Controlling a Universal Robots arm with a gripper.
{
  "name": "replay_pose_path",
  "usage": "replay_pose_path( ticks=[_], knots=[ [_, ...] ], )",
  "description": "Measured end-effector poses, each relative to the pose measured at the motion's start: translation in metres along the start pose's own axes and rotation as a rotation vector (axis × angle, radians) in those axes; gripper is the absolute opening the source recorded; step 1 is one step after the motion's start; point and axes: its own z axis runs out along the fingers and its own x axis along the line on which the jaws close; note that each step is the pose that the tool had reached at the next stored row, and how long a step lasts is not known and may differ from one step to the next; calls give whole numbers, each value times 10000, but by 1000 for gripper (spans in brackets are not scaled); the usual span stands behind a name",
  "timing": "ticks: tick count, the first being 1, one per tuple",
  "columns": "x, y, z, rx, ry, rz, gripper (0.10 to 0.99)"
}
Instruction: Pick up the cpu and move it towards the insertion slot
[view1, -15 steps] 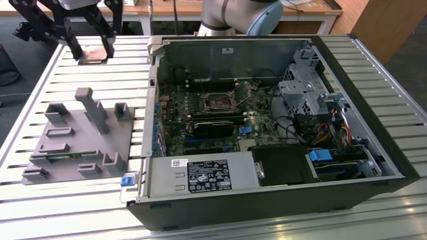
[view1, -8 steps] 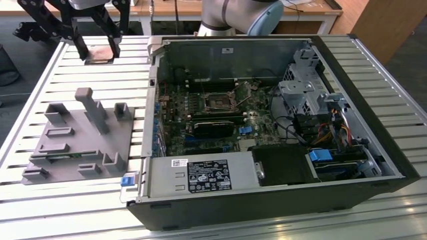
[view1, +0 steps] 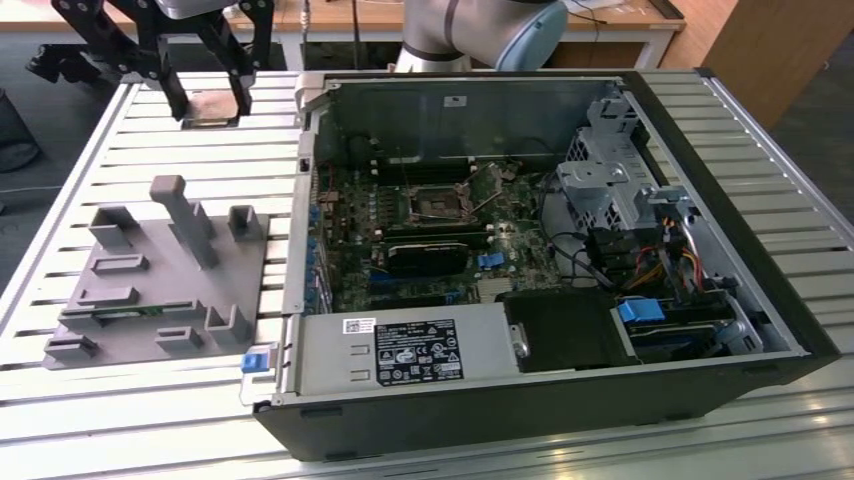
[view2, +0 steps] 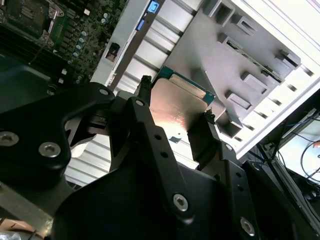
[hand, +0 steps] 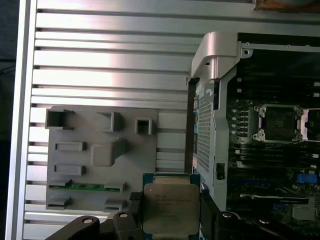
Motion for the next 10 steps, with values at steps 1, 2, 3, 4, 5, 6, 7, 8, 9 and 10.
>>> replay_pose_path(
  ticks=[1, 2, 3, 4, 5, 6, 7, 8, 9, 10],
  knots=[
    [-10, 0, 0, 0, -1, 0, 541],
    [-22, -1, 0, 0, -1, 0, 541],
    [-33, -1, 0, 0, 0, 0, 541],
    [-45, -1, 0, 0, -1, 0, 541],
    [-57, -2, 0, 0, -1, 0, 541],
    [-71, -2, 0, 0, 0, 0, 541],
    [-82, -2, 0, 0, 0, 0, 541],
    [-93, -3, 0, 0, 0, 0, 541],
    [-105, -3, 0, 0, 0, 1, 541],
    [-116, -3, -1, 0, 0, 0, 541]
  ],
)
